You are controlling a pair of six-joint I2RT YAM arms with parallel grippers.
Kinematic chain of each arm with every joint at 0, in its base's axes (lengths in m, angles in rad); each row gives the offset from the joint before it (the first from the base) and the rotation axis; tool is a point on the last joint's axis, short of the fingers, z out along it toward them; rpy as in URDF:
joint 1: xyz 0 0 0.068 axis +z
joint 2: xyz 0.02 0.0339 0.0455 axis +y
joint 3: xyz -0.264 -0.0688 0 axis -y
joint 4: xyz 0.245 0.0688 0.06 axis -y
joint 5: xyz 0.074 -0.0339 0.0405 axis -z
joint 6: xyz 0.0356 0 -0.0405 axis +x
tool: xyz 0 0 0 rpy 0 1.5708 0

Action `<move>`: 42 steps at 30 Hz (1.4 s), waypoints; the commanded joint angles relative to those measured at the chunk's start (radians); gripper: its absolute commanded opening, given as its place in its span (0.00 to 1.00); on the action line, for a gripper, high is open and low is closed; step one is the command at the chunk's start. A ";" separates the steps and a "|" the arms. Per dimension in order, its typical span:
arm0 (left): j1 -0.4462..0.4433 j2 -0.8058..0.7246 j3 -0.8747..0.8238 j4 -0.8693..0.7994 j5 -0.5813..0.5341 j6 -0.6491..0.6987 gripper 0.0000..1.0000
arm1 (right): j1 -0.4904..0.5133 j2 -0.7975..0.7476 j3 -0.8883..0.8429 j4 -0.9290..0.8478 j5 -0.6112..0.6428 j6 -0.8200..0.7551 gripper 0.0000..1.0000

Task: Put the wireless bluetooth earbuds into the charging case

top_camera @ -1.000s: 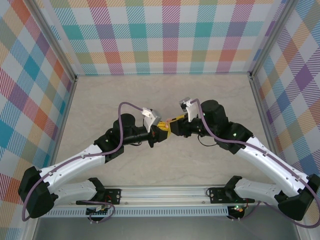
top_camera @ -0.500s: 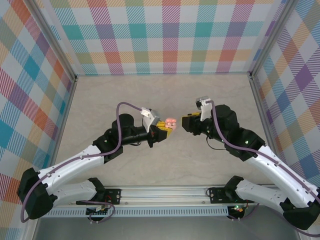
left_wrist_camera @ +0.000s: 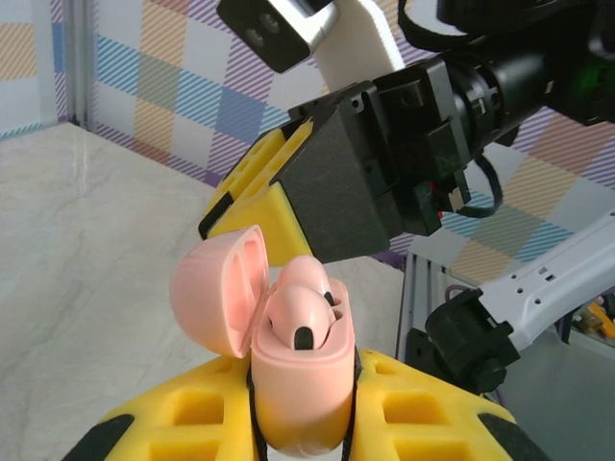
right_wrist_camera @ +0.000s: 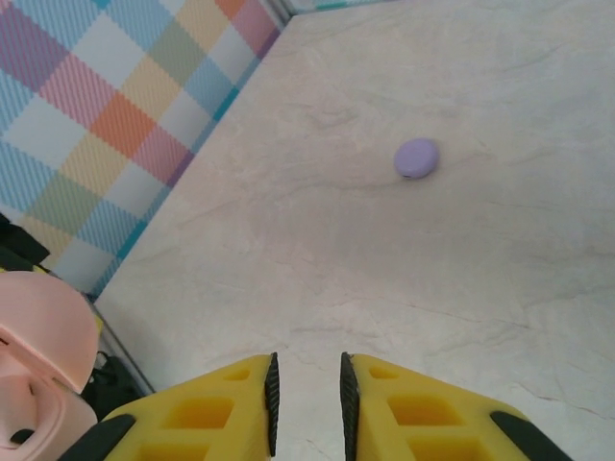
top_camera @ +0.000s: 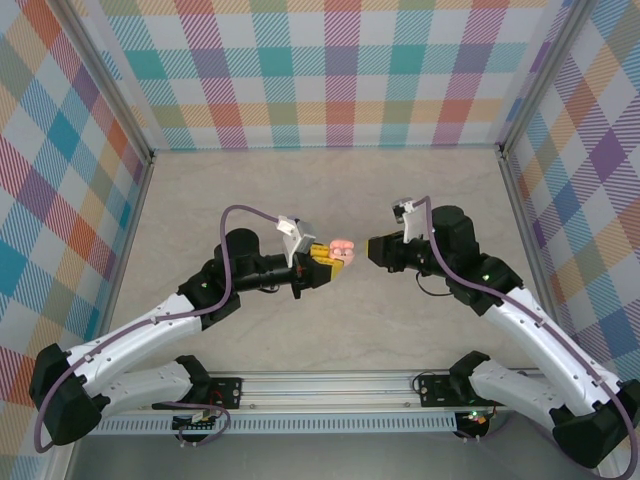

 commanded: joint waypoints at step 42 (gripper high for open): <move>-0.006 0.175 0.176 -0.157 -0.076 -0.072 0.11 | -0.040 -0.080 -0.040 -0.020 0.124 -0.010 0.33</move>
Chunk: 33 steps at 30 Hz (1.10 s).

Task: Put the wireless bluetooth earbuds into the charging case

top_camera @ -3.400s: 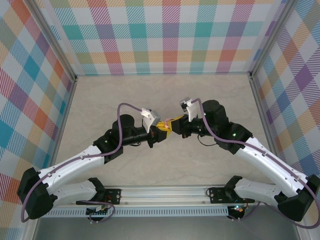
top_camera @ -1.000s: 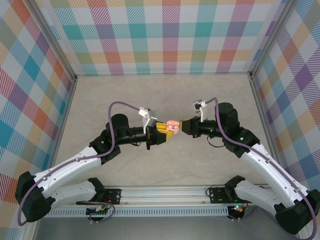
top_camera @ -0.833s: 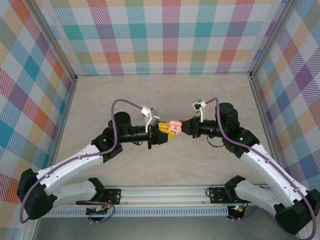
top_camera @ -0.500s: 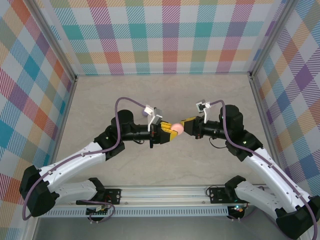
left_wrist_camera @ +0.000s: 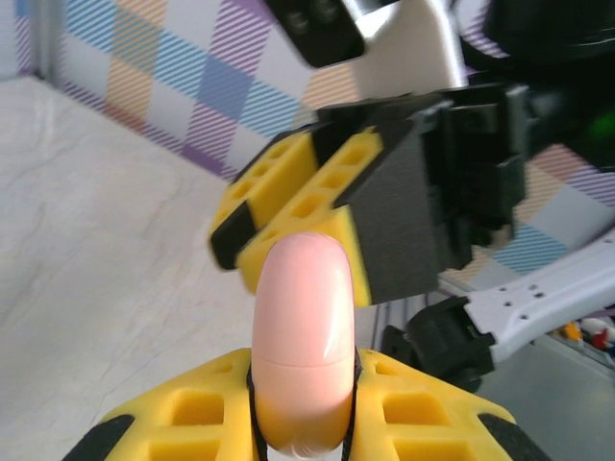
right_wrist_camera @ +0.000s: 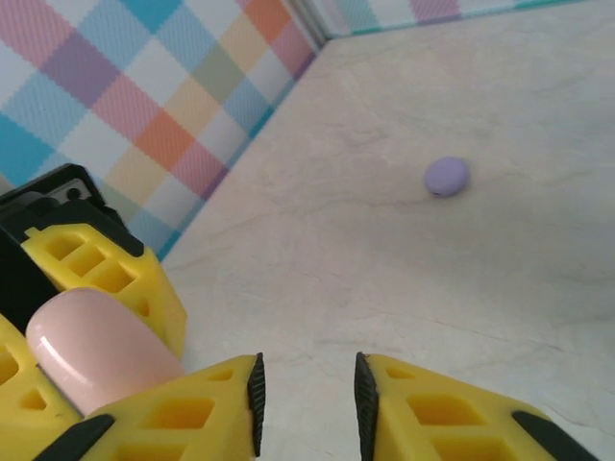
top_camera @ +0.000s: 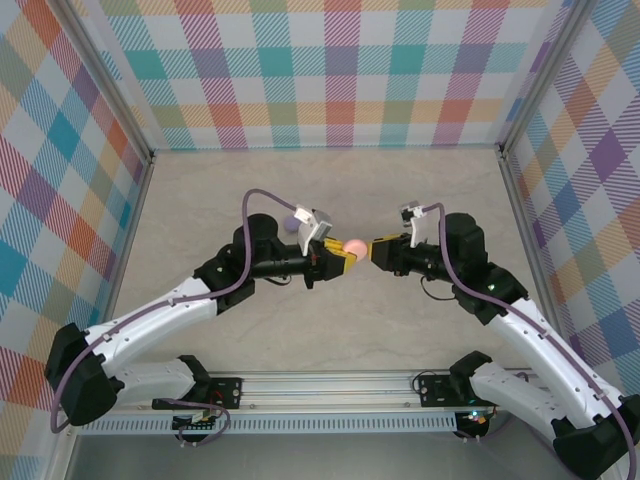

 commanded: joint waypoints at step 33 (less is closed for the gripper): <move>0.169 0.804 0.499 -0.347 -0.212 -0.304 0.13 | 0.007 0.023 0.067 -0.301 0.403 -0.024 0.36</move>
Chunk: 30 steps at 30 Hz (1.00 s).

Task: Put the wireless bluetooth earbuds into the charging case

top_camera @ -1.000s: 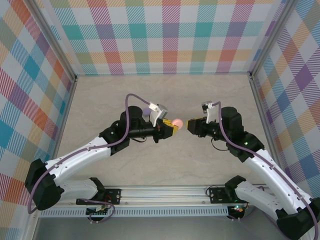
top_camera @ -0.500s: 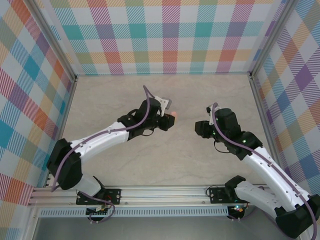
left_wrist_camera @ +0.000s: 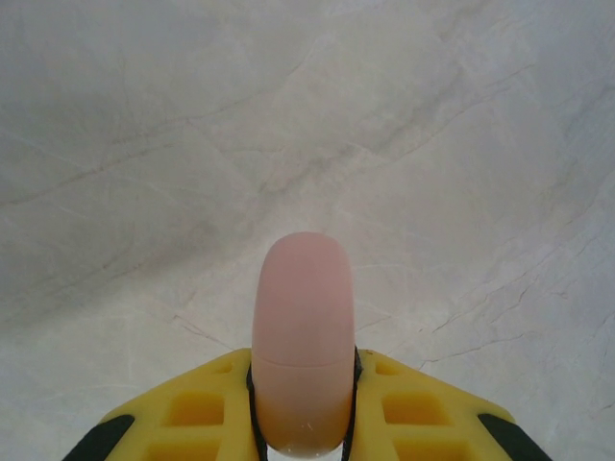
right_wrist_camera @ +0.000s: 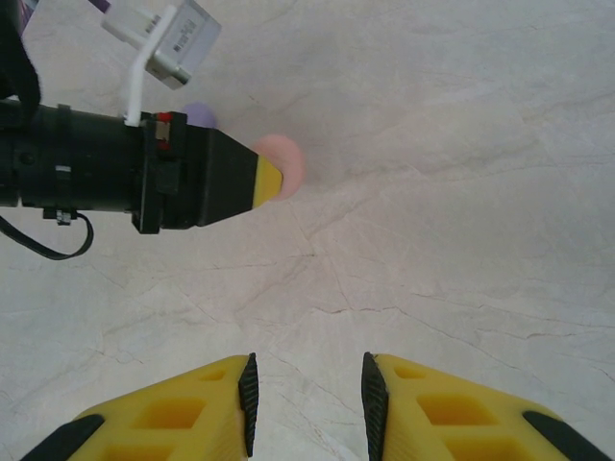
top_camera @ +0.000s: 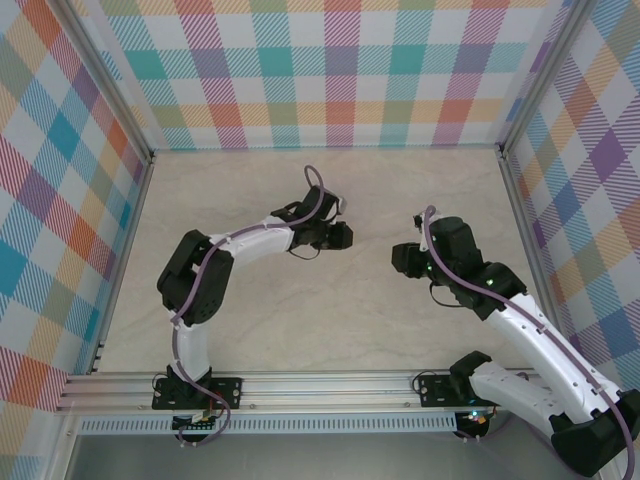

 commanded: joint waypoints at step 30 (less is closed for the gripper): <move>0.039 -0.033 -0.084 -0.008 -0.069 -0.009 0.75 | 0.006 -0.026 -0.029 -0.021 0.178 0.006 0.56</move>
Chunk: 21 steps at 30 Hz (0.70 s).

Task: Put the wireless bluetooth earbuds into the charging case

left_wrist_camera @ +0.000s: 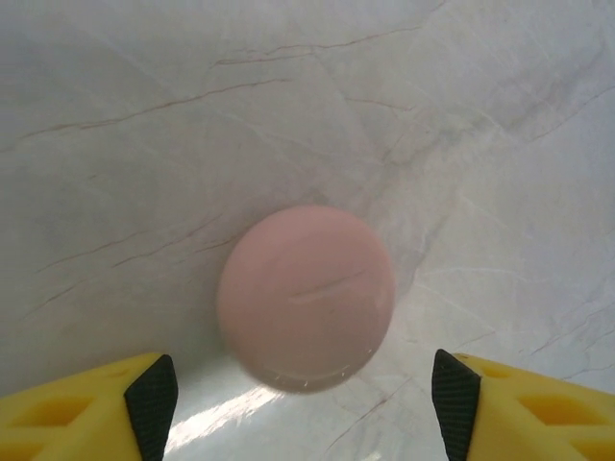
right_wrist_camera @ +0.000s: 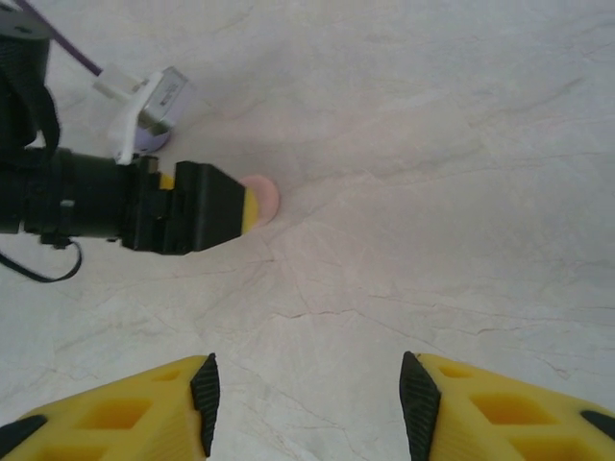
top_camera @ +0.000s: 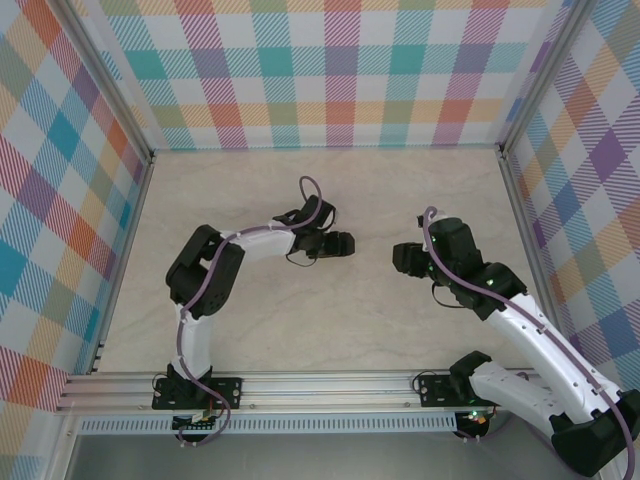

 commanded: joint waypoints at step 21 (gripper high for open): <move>0.074 -0.719 -0.346 -0.232 -0.577 0.287 0.92 | -0.060 0.023 -0.291 0.323 0.590 -0.060 0.59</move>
